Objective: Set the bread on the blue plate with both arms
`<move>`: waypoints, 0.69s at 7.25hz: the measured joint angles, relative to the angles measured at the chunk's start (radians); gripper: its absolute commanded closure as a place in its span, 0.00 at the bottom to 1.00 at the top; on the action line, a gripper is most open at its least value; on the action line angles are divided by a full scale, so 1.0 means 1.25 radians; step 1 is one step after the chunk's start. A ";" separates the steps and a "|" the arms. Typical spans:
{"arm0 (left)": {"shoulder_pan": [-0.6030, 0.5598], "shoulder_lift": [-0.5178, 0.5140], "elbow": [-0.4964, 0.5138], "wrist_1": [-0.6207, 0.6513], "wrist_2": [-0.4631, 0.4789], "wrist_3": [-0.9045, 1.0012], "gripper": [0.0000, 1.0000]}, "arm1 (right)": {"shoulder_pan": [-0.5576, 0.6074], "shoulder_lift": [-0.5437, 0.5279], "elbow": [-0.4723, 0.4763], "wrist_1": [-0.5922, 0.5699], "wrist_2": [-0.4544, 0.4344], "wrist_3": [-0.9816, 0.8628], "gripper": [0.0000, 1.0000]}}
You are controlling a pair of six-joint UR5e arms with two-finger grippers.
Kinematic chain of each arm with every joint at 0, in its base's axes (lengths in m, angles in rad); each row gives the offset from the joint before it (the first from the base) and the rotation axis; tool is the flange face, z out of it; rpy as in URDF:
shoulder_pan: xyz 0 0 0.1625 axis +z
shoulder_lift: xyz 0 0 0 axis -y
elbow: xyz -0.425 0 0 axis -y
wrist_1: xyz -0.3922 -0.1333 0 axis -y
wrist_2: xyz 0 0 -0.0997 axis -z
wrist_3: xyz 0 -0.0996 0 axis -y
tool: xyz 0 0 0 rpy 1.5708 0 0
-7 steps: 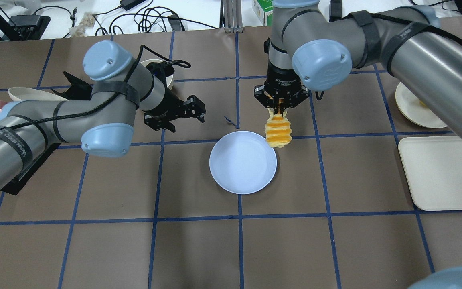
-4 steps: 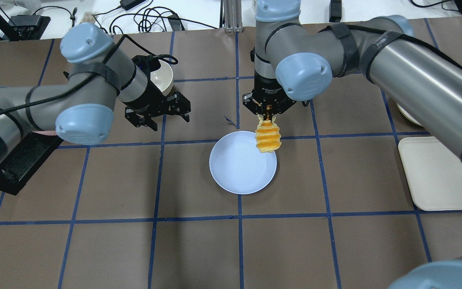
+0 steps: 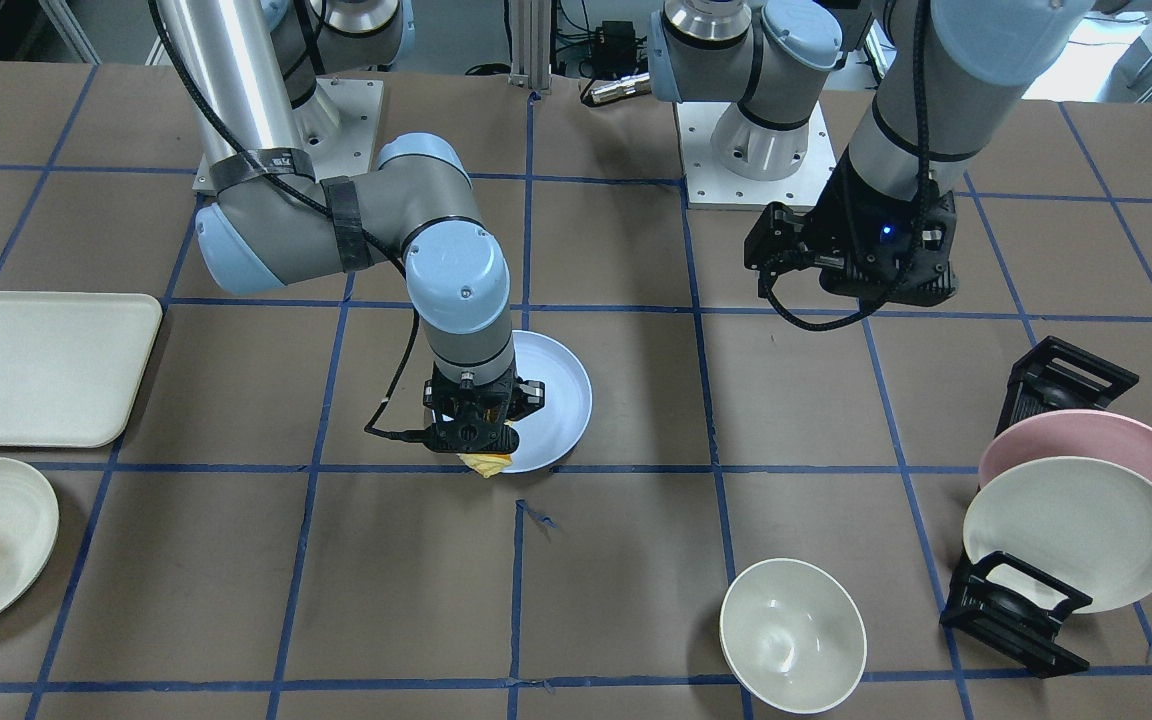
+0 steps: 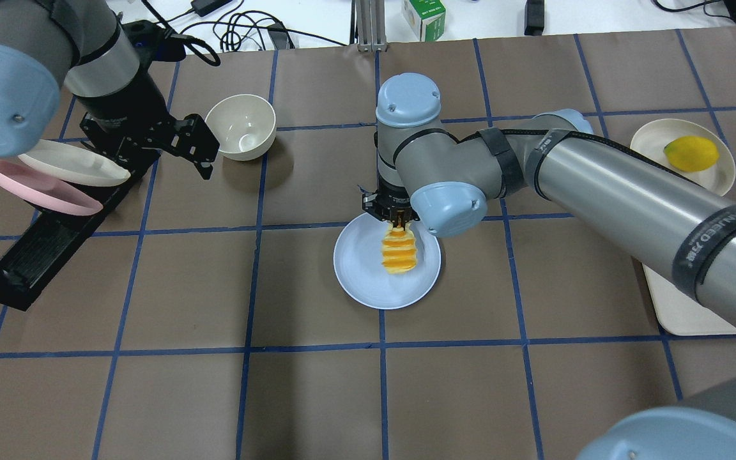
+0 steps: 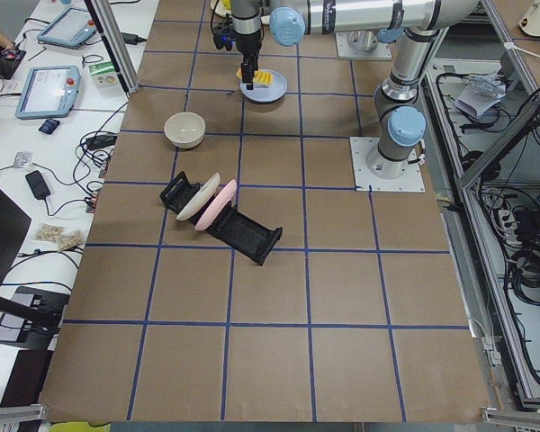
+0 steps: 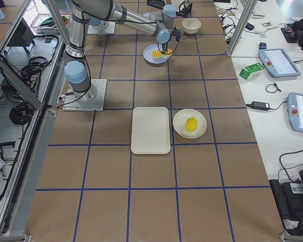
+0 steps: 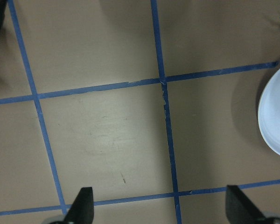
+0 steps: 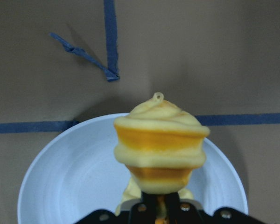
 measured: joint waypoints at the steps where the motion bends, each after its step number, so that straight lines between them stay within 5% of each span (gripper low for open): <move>1: -0.002 -0.002 0.013 0.000 -0.018 -0.004 0.00 | 0.009 0.000 0.002 -0.004 0.000 0.016 1.00; 4: -0.031 -0.002 0.021 0.029 -0.024 -0.073 0.00 | 0.031 -0.001 0.008 0.000 -0.003 0.041 0.94; 5: -0.039 0.001 0.016 0.033 -0.021 -0.082 0.00 | 0.037 -0.002 0.016 0.000 -0.006 0.044 0.68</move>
